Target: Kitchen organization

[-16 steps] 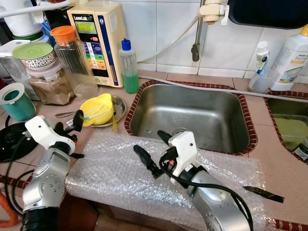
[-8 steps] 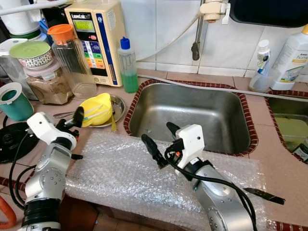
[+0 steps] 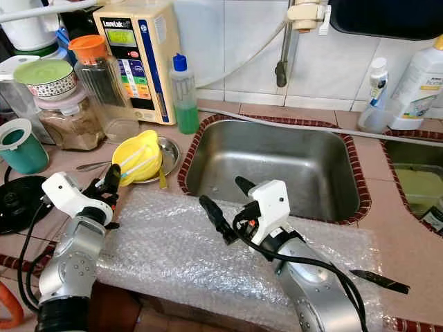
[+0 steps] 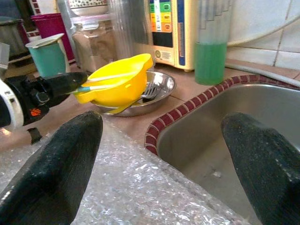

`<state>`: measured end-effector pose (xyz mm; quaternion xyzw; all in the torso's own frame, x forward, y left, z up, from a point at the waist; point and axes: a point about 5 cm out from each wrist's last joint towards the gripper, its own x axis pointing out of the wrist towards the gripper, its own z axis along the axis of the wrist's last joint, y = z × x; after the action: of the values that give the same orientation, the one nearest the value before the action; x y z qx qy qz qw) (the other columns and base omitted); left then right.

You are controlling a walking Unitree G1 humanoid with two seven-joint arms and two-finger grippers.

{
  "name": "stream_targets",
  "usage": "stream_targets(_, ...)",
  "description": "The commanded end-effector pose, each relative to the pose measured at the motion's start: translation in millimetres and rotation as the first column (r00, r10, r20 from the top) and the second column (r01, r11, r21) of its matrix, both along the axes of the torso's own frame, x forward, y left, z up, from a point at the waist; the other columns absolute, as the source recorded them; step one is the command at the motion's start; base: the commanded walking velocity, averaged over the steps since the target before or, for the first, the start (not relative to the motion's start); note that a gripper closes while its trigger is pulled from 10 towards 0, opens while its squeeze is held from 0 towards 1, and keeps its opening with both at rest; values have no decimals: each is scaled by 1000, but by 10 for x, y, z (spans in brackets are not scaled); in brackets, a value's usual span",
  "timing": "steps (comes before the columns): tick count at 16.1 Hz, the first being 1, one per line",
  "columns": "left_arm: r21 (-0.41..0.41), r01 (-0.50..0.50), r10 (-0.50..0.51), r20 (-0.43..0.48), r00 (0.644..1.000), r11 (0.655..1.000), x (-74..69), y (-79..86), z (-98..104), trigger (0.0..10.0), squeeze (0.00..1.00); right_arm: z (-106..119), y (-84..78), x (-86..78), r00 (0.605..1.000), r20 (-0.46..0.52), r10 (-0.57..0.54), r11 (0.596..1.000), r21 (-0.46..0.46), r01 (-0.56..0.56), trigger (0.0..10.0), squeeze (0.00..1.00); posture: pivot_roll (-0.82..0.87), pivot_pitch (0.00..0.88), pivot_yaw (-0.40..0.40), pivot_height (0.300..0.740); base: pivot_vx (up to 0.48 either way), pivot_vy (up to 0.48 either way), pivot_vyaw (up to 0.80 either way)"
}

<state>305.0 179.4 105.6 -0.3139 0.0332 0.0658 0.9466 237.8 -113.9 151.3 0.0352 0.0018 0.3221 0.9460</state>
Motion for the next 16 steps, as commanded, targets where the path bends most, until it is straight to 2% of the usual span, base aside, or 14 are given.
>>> stream_targets(1,6,-8,8,-10,1000,1000,-29,15,0,0,0,29,25,13,1000,18,16,1000,-5,-15,10000,0,43,0,66,740,0,0,0)
stream_targets(5,15,-24,24,-5,1000,1000,-30,53,33,0,0,32,32,28,1000,26,10,1000,-7,-10,10000,0,49,0,67,740,0,0,0)
stream_targets(9,30,-65,65,1,998,997,15,90,220,0,0,44,16,47,999,40,-9,1000,-15,10,10000,0,45,0,70,740,0,0,0)
stream_targets(16,-15,-59,59,36,998,998,60,56,416,0,0,33,22,46,999,43,-10,1000,-19,10,10000,0,44,0,76,740,0,0,0)
